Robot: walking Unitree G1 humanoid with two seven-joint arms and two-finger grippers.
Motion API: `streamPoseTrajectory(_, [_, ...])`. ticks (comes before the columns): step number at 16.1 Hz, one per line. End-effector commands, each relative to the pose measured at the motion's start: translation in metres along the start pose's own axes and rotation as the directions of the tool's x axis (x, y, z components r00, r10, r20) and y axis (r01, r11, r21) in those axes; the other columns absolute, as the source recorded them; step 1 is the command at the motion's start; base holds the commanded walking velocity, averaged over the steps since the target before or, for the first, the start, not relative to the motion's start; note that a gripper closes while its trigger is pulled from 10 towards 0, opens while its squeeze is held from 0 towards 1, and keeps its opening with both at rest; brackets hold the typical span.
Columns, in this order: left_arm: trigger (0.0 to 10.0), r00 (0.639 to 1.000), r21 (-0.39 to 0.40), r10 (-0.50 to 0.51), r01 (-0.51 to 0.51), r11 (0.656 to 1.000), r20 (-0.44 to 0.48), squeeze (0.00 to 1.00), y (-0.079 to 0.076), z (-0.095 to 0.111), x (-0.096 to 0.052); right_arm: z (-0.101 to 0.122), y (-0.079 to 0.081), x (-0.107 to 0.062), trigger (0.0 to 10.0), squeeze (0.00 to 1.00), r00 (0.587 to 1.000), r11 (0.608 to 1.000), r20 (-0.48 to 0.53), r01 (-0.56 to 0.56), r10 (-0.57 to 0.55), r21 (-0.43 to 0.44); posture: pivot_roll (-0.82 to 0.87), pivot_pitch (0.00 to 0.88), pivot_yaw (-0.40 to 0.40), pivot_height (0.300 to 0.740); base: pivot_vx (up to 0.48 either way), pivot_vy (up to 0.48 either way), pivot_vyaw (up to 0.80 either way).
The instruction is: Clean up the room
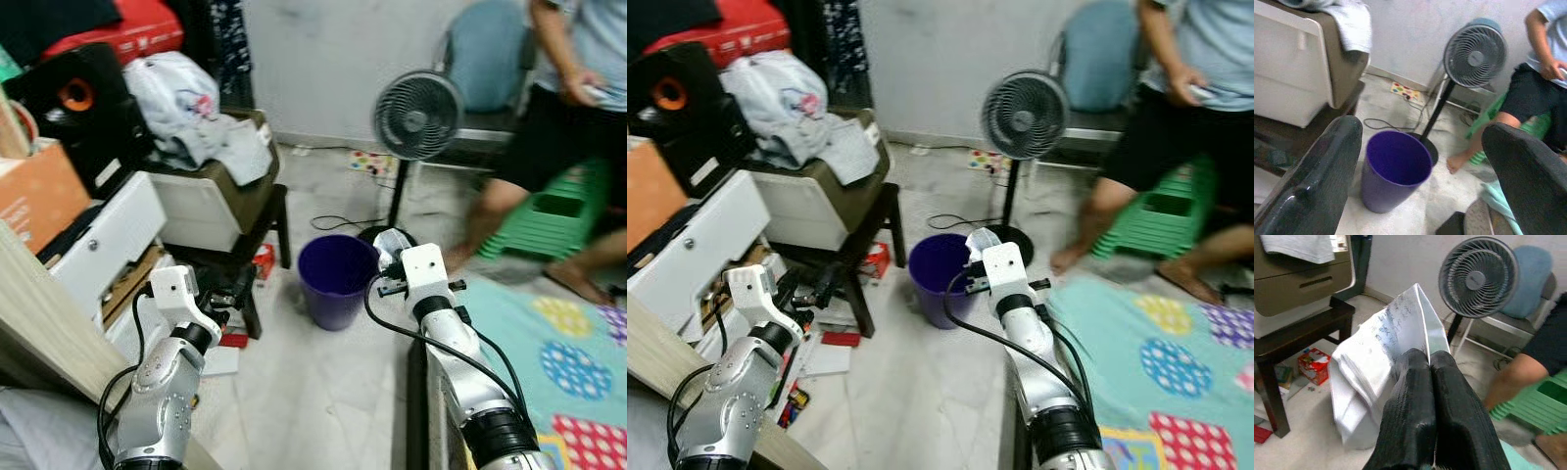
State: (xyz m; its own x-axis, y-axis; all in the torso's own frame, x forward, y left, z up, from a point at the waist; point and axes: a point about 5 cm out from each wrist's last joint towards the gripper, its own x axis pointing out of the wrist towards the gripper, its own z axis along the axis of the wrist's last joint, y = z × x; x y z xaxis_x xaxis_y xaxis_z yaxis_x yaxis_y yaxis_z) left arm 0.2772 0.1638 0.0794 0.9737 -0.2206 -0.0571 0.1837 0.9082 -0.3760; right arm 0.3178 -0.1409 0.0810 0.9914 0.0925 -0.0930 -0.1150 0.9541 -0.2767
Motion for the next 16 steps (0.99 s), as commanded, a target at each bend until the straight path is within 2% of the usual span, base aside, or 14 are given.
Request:
streamPoseTrajectory(1, [10.0,1.000,0.015,-0.013,0.013,1.000,0.017,0.00,0.0000,0.0044,-0.0010,0.0058,-0.0002,0.0016,10.0,0.00,1.000,1.000,0.019,-0.004,0.004,0.001,-0.16,0.000,0.036,0.740,0.000,0.000,0.00])
streamPoseTrajectory(5, [10.0,1.000,0.019,-0.019,0.018,1.000,0.017,0.00,-0.0008,0.0040,-0.0007,0.0055,-0.0007,0.0020,10.0,0.00,1.000,1.000,0.019,-0.004,0.005,-0.003,-0.17,0.000,0.037,0.740,0.000,0.000,0.00])
streamPoseTrajectory(16, [10.0,0.999,0.028,-0.029,0.029,0.999,0.031,0.00,-0.0032,0.0043,0.0005,0.0060,-0.0016,0.0048,10.0,0.00,1.000,1.000,0.022,-0.011,0.011,-0.012,-0.17,0.000,0.032,0.740,0.316,0.000,0.00])
